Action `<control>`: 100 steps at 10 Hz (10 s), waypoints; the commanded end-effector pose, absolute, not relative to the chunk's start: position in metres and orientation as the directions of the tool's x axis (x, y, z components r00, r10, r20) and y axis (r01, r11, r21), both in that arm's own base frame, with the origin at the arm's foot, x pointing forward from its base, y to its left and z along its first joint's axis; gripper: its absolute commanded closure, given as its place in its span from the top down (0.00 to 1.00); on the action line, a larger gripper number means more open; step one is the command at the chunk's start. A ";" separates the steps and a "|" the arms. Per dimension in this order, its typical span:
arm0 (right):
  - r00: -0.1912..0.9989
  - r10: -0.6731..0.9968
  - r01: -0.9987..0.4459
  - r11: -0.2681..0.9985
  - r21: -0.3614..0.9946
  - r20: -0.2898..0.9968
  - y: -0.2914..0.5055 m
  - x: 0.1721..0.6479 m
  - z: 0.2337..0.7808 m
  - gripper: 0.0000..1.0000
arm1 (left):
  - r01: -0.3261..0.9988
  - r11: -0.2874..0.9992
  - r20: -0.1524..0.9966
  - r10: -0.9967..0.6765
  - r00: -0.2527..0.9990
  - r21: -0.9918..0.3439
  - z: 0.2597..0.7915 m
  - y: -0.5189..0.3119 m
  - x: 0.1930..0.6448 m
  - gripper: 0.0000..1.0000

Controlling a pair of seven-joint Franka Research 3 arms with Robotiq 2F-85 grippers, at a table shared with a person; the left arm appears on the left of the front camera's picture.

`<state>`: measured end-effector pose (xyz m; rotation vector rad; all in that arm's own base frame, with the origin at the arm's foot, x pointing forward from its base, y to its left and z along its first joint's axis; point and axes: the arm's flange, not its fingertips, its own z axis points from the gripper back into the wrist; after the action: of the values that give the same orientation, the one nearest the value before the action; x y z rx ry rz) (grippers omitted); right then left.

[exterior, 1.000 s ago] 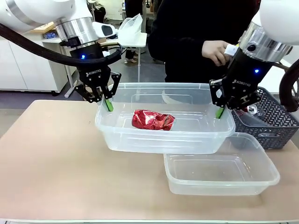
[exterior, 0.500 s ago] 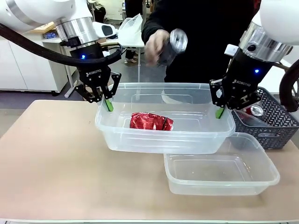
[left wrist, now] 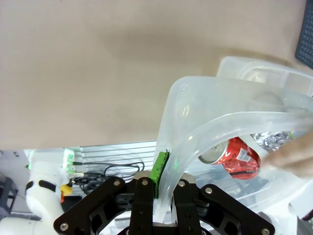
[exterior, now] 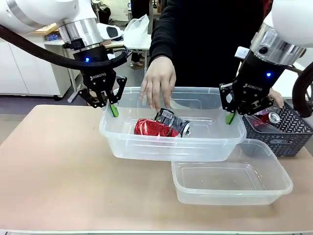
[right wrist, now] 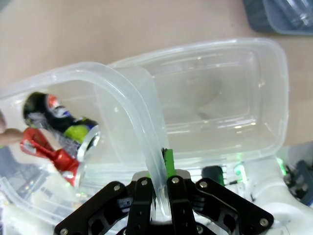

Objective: Sort the waste into each basket.
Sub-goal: Offer the picked Organizing box to the human, then release the Organizing box you were holding, then pick up the Organizing box on the right side of the table and lift it.

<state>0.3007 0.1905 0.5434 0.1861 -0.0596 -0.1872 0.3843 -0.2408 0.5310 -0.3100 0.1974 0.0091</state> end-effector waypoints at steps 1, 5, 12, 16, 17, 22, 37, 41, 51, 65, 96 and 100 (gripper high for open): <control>0.980 -0.192 0.182 0.967 0.177 0.044 0.188 0.305 0.547 0.04 | -0.058 0.942 -0.201 -0.010 0.979 -0.329 0.537 -0.240 0.386 0.05; 0.980 -0.192 0.182 0.967 0.177 0.044 0.188 0.305 0.547 0.04 | -0.058 0.942 -0.201 -0.010 0.979 -0.329 0.537 -0.240 0.386 0.05; 0.980 -0.192 0.182 0.967 0.177 0.044 0.188 0.305 0.547 0.04 | -0.058 0.942 -0.201 -0.010 0.979 -0.329 0.537 -0.240 0.386 0.05; 0.980 -0.192 0.182 0.967 0.177 0.044 0.188 0.305 0.547 0.04 | -0.058 0.942 -0.201 -0.010 0.979 -0.329 0.537 -0.240 0.386 0.05; 0.980 -0.192 0.182 0.967 0.177 0.044 0.188 0.305 0.547 0.04 | -0.058 0.942 -0.201 -0.010 0.979 -0.329 0.537 -0.240 0.386 0.05; 0.980 -0.192 0.182 0.967 0.177 0.044 0.188 0.305 0.547 0.04 | -0.058 0.942 -0.201 -0.010 0.979 -0.329 0.537 -0.240 0.386 0.05; 0.982 -0.188 0.186 0.977 0.106 0.009 0.217 0.374 0.572 0.04 | 0.019 0.974 -0.183 -0.061 0.981 -0.226 0.552 -0.249 0.450 0.05; 0.973 -0.225 0.227 0.973 0.049 -0.042 0.232 0.501 0.574 0.04 | 0.049 0.956 -0.150 -0.095 0.984 -0.288 0.568 -0.251 0.554 0.05; 0.965 -0.258 0.261 0.964 0.058 -0.052 0.208 0.533 0.542 0.04 | 0.029 0.958 -0.095 -0.059 0.994 -0.285 0.547 -0.243 0.572 0.05; 0.965 -0.261 0.257 0.959 0.117 0.017 0.196 0.519 0.542 1.00 | 0.038 0.974 -0.059 -0.052 0.997 -0.224 0.543 -0.238 0.559 1.00; 0.974 0.195 -0.175 0.972 0.159 -0.117 0.000 0.288 0.504 1.00 | 0.174 0.957 0.022 -0.174 0.985 -0.233 0.445 -0.423 0.366 1.00; 0.984 0.141 -0.126 0.983 0.137 -0.105 0.014 0.272 0.523 1.00 | 0.210 0.934 0.055 -0.203 0.978 -0.290 0.462 -0.395 0.344 1.00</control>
<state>0.2761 0.0087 0.5104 0.1307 0.1209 0.1592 0.3520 -0.4116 0.4462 -0.2870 -0.0121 -0.1993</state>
